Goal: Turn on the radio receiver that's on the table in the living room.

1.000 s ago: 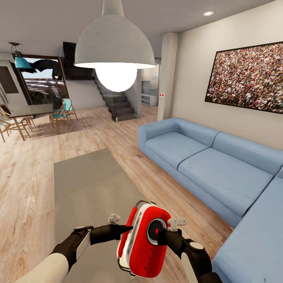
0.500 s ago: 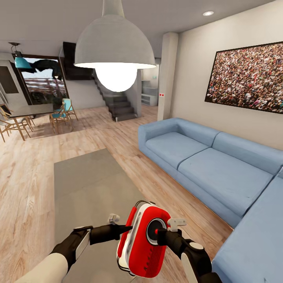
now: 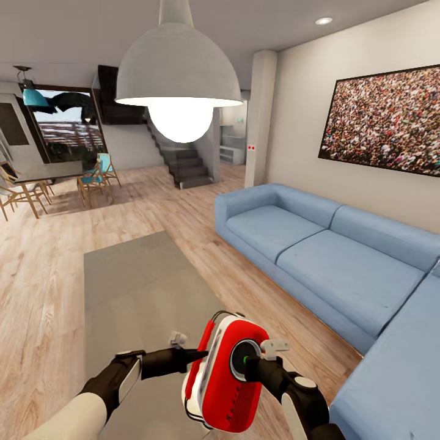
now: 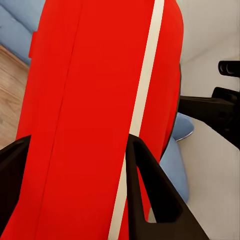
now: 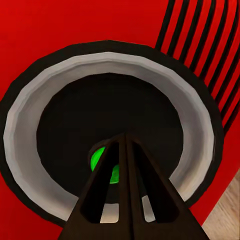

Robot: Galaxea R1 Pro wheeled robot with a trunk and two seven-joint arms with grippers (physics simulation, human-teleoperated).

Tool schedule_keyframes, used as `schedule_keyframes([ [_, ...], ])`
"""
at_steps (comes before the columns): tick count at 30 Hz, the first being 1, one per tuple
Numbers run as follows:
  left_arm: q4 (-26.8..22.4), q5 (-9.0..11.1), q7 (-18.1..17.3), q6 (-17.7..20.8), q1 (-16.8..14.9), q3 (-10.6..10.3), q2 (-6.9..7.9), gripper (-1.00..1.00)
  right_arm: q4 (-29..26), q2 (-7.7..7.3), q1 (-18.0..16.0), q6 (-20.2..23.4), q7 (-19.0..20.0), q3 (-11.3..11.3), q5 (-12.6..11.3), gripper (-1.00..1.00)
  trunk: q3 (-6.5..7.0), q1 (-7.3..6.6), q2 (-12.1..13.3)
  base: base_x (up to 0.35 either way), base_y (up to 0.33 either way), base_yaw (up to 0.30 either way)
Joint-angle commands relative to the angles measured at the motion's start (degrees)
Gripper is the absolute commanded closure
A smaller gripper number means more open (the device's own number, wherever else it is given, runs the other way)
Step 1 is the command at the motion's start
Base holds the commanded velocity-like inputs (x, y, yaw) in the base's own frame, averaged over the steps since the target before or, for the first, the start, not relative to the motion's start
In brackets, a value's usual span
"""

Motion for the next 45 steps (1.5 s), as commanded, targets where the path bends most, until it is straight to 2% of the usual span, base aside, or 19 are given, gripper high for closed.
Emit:
schedule_keyframes([
  [1,-0.06,0.28,-3.14,0.12,0.0,0.16,0.08,1.0,0.01,0.0,0.01,-0.01,0.05,0.02,-0.28,1.0,0.0,0.0,0.0,0.0,0.0,0.0],
  [6,-0.07,0.12,-1.7,0.02,0.0,0.21,0.45,1.0,0.01,0.0,0.01,-0.01,-0.01,0.02,-0.28,1.0,0.0,0.0,0.0,0.0,0.0,0.0],
  [9,-0.05,0.17,4.62,0.02,0.0,0.93,0.43,1.0,0.01,0.0,0.01,-0.01,-0.1,0.02,-0.14,1.0,0.0,0.0,0.0,0.0,0.0,0.0],
  [11,-0.05,0.15,7.9,-0.04,0.0,1.55,0.13,1.0,0.01,0.0,-0.01,-0.01,-0.45,0.02,0.0,1.0,0.0,0.0,0.0,0.0,0.0,0.0],
  [13,-0.05,0.19,10.53,-0.09,0.0,2.35,0.43,1.0,0.01,0.0,-0.17,-0.01,-0.71,0.02,0.11,1.0,0.0,0.0,0.0,0.0,0.0,0.0],
  [18,-0.05,0.2,19.75,-0.45,0.0,6.9,0.58,1.0,0.01,0.0,-0.25,-0.01,-0.89,-0.06,0.28,1.0,0.0,0.0,0.0,0.0,0.0,0.0],
  [22,-0.13,0.27,26.17,-0.58,0.0,7.47,0.6,1.0,-0.01,0.0,-0.36,-0.1,-1.32,-0.12,0.51,1.0,0.0,0.0,0.0,0.0,0.0,0.0],
  [25,-0.13,0.24,28.06,-0.63,0.0,7.53,0.6,1.0,0.0,0.0,-0.88,-0.22,-3.47,-0.15,0.65,1.0,0.0,0.0,0.0,0.0,0.0,0.0],
  [31,-0.85,0.25,33.32,-0.58,0.0,7.63,0.43,1.0,0.01,0.0,-2.29,-0.56,-12.47,-0.16,1.36,1.0,0.0,0.0,0.0,0.0,0.0,0.0],
  [35,-0.92,0.19,35.17,-0.5,0.0,7.63,0.38,1.0,0.01,0.0,-2.65,-0.65,-17.28,-0.16,1.7,1.0,0.0,0.0,0.0,0.0,0.0,0.0],
  [38,-1.07,0.24,37.83,-0.33,0.0,7.6,0.34,1.0,-0.04,0.0,-2.77,-0.75,-21.16,-0.16,3.06,1.0,0.0,0.0,0.0,0.0,0.0,0.0],
  [40,-2.88,0.26,40.41,0.05,0.0,7.58,0.0,1.0,-0.07,0.0,-2.85,-1.02,-24.23,-0.16,4.66,1.0,0.0,0.0,0.0,0.0,0.0,0.0],
  [43,-4.13,0.3,42.31,0.37,0.0,7.64,0.13,1.0,-0.14,0.0,-3.03,-1.67,-25.78,-0.15,6.06,1.0,0.0,0.0,0.0,0.0,0.0,0.0],
  [45,-4.38,0.3,42.55,0.95,0.0,7.69,0.29,1.0,-0.12,0.0,-3.37,-1.76,-26.01,-0.3,6.12,1.0,0.0,0.0,0.0,0.0,0.0,0.0],
])
